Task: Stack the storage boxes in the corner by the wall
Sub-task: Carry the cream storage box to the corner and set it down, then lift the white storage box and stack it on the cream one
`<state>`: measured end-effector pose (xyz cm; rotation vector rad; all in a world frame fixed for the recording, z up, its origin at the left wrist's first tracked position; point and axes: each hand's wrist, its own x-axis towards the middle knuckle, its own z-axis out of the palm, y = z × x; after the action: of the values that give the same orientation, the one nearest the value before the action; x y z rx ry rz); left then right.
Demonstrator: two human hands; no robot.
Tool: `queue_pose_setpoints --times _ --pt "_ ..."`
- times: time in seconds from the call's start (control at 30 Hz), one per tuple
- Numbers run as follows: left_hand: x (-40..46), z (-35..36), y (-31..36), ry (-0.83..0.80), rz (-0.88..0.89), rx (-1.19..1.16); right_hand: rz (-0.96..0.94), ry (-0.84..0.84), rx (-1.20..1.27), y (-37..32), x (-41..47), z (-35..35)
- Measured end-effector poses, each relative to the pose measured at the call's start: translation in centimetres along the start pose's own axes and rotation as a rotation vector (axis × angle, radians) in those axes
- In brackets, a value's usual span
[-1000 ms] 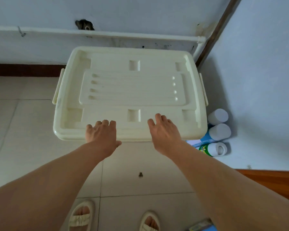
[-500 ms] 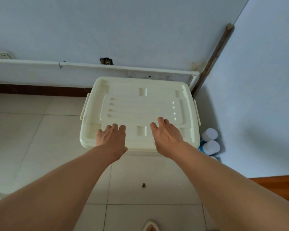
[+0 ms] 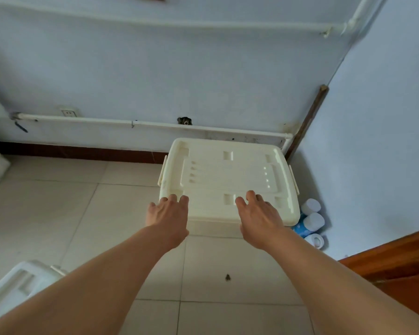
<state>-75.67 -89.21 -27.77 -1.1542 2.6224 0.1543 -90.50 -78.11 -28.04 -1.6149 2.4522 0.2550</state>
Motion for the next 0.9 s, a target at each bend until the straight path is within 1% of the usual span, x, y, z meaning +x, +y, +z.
queue_pose_setpoints --times 0.23,0.5,0.73,0.9 --pt "-5.0 -0.2 -3.2 0.019 -0.077 -0.068 -0.051 0.008 -0.025 -3.6 -2.9 -1.2" --pt "-13.2 3.1 -5.9 -0.011 -0.218 -0.131 -0.149 0.023 -0.062 -8.0 -6.7 0.5" --pt "-21.2 6.7 -10.6 -0.021 -0.377 -0.183 -0.29 0.052 -0.125 -15.3 -9.0 2.3" --pt "-26.8 10.1 -16.6 -0.079 -0.532 -0.205 -0.424 0.005 -0.169 -23.4 -9.6 4.6"
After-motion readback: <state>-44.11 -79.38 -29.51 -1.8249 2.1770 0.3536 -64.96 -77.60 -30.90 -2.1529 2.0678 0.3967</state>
